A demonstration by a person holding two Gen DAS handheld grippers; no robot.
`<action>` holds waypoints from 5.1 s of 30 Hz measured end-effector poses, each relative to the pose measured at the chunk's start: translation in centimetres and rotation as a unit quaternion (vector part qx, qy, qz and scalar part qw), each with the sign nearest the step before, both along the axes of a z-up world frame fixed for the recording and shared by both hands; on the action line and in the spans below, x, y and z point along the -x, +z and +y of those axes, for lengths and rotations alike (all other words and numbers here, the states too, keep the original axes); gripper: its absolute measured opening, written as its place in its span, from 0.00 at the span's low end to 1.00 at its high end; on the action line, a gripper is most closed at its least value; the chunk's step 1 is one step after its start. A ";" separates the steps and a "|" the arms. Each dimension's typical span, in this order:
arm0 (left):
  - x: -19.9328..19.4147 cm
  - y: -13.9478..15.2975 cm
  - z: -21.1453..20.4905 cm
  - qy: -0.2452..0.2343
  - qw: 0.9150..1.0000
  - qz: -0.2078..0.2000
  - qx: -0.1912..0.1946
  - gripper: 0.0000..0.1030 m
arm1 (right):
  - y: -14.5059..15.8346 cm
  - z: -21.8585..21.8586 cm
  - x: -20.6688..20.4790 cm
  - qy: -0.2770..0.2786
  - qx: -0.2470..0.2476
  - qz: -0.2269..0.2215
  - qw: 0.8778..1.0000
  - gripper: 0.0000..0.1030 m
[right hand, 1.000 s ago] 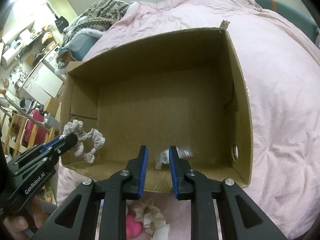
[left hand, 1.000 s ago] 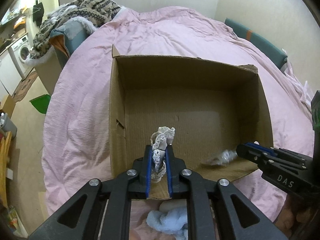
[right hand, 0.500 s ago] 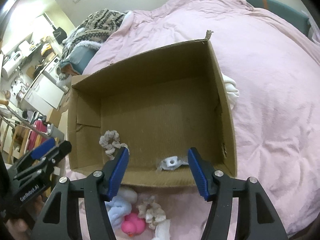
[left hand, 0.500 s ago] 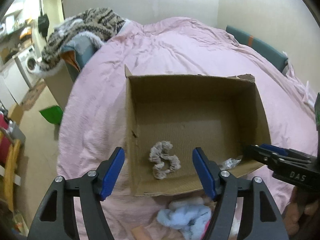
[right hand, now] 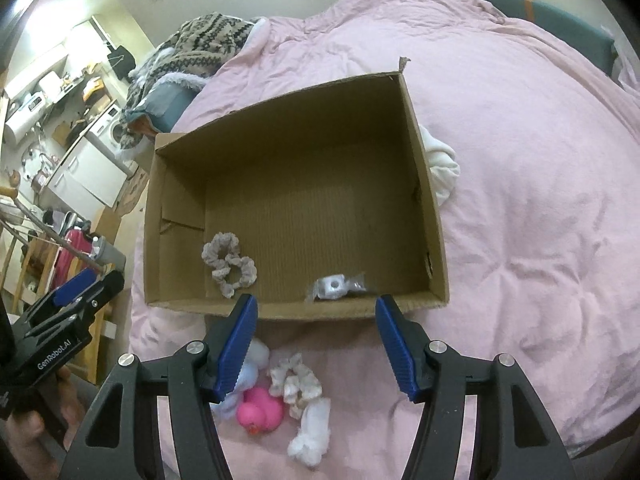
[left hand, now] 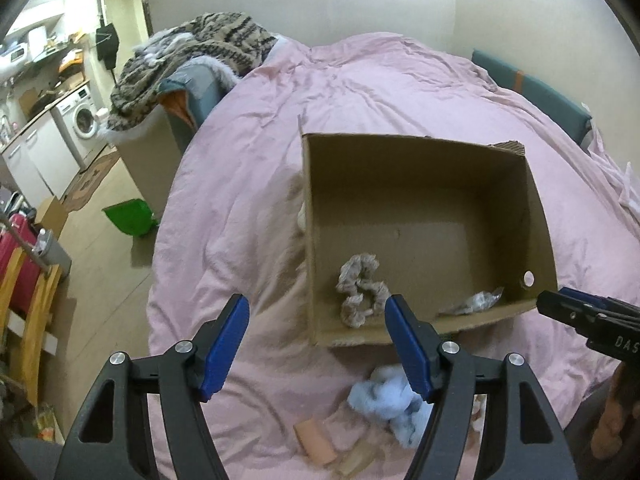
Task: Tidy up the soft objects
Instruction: 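Grasp the beige sponge with the left tool while the right tool grasps the white sock, then carry the sponge and sock into the box and open both tools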
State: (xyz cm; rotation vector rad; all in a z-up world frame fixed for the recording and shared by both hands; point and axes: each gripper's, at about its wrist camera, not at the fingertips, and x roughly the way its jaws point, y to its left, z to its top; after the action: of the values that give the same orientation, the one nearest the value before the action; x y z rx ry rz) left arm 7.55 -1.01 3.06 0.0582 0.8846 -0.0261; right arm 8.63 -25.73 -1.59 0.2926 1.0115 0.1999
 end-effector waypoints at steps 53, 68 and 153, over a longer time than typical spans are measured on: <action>1.1 -13.1 2.7 0.076 0.950 0.294 0.077 0.08 | -7.4 -0.6 3.1 -0.026 -0.035 0.148 0.988 0.63; 2.1 -7.0 3.6 0.059 0.973 0.194 0.110 0.07 | -9.6 1.7 3.7 0.044 -0.077 0.220 0.971 0.62; -5.4 -5.2 -3.0 -0.037 0.998 0.045 0.028 0.15 | -4.0 0.9 -4.5 0.026 0.012 0.022 0.999 0.31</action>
State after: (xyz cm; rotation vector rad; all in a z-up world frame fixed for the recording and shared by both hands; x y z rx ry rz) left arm 12.96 -4.03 -2.10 0.0382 0.9718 -0.1235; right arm 13.13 -24.82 -5.54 0.2497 1.0643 0.2294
